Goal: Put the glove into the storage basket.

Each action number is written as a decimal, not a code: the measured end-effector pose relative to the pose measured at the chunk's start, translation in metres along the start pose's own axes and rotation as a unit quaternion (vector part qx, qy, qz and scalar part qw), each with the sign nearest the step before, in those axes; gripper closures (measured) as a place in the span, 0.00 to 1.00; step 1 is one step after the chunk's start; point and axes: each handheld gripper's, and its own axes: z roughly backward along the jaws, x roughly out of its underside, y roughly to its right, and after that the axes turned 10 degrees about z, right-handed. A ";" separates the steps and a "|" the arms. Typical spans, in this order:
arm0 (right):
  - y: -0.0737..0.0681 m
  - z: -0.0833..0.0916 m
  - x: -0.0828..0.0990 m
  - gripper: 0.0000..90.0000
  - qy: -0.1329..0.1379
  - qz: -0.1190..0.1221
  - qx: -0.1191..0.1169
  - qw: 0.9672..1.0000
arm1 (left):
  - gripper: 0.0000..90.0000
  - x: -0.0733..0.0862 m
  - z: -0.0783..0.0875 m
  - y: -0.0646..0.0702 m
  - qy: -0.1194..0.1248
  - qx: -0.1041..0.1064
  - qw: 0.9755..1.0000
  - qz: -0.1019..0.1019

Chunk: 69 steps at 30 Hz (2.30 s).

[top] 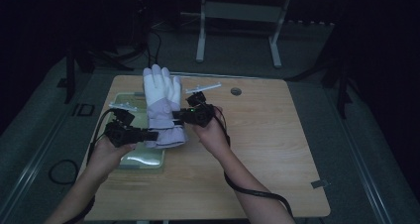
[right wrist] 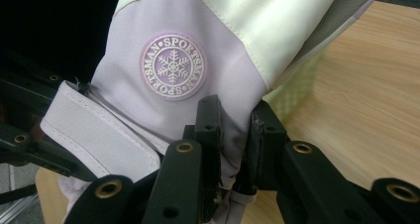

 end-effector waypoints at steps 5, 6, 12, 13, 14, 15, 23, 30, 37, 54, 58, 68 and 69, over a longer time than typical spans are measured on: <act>-0.016 -0.022 -0.009 0.86 -0.001 0.004 -0.002 1.000 | 0.82 0.006 0.016 -0.018 -0.012 -0.011 1.000 -0.004; -0.019 -0.026 -0.009 0.86 -0.002 0.002 -0.007 1.000 | 0.82 0.008 0.019 -0.022 -0.015 -0.013 1.000 -0.004; -0.037 -0.056 -0.007 0.86 -0.015 -0.002 -0.026 1.000 | 0.82 0.019 0.033 -0.045 -0.050 -0.025 0.998 0.002; -0.039 -0.062 -0.007 0.86 -0.017 -0.004 -0.029 0.999 | 0.82 0.020 0.035 -0.049 -0.055 -0.028 0.998 0.006; -0.042 -0.067 -0.007 0.86 -0.019 -0.005 -0.030 0.999 | 0.82 0.021 0.036 -0.052 -0.061 -0.030 0.998 0.006; -0.044 -0.071 -0.007 0.86 -0.021 -0.005 -0.031 0.999 | 0.82 0.022 0.038 -0.056 -0.065 -0.033 0.997 0.008; -0.044 -0.101 0.006 0.87 -0.048 -0.023 -0.025 0.998 | 0.82 0.032 0.017 -0.081 -0.084 -0.030 0.995 0.050; -0.041 -0.121 0.018 0.86 -0.093 -0.015 -0.016 0.995 | 0.82 0.043 -0.004 -0.095 -0.106 -0.029 0.990 0.093; -0.046 -0.130 0.014 0.86 -0.127 0.006 -0.001 0.992 | 0.82 0.046 -0.010 -0.102 -0.114 -0.029 0.986 0.115; -0.042 -0.119 0.003 0.52 -0.131 0.011 0.003 0.991 | 0.49 0.042 -0.031 -0.089 -0.123 -0.081 0.984 0.097; -0.038 -0.111 0.004 0.48 -0.114 0.010 0.002 0.993 | 0.26 0.044 -0.025 -0.088 -0.094 -0.094 0.986 0.098; -0.027 -0.096 0.004 0.40 -0.093 0.012 -0.005 0.996 | 0.01 0.047 -0.007 -0.080 0.035 -0.153 0.985 0.078; -0.025 -0.092 0.004 0.31 -0.082 0.017 -0.017 0.996 | 0.01 0.048 -0.005 -0.079 0.052 -0.146 0.985 0.078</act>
